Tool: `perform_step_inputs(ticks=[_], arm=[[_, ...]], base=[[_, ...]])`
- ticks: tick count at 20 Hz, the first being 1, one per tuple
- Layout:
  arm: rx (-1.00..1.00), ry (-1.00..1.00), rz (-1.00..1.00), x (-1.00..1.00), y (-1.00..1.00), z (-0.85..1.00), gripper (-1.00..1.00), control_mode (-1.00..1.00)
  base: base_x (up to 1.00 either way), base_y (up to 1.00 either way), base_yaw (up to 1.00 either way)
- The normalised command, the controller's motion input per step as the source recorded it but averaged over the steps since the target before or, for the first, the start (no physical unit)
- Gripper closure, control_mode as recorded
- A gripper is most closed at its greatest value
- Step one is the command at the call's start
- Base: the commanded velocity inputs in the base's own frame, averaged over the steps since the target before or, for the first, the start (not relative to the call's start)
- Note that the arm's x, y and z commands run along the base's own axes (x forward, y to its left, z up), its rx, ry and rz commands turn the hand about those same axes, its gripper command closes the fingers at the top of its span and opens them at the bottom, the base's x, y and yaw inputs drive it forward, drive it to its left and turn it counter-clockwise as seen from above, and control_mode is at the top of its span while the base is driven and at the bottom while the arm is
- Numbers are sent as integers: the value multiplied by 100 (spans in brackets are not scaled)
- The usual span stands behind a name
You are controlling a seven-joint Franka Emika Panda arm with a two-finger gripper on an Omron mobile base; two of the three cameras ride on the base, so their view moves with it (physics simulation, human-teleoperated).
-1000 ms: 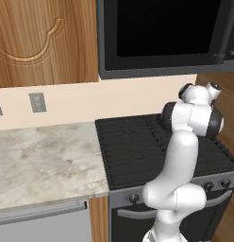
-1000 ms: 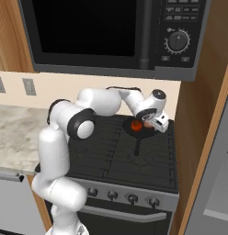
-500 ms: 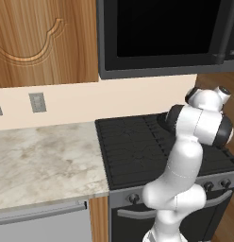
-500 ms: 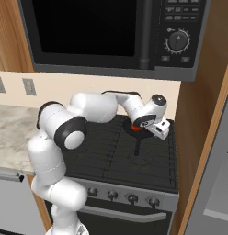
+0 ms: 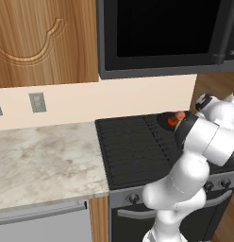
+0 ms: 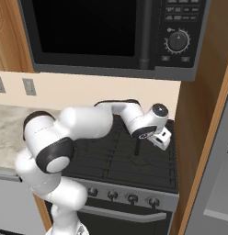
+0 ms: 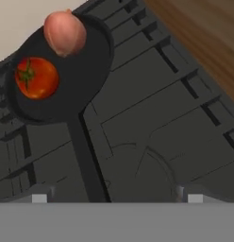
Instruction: Place the pan on the rear right burner on the stove. Then place the tomato and the onion in the pan and turn on the rear right burner.
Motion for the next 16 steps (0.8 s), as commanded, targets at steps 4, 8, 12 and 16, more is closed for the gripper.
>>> perform_step_inputs(ticks=[4,8,12,16], arm=[[0,-5,2,-72,0,5,-100,-100],[0,-3,4,-51,0,0,-100,-100],[0,-7,3,-47,5,0,-100,-100],[0,-11,3,-56,0,5,-100,-100]], base=[[0,0,0],[0,0,0],[0,0,0],[0,0,0]])
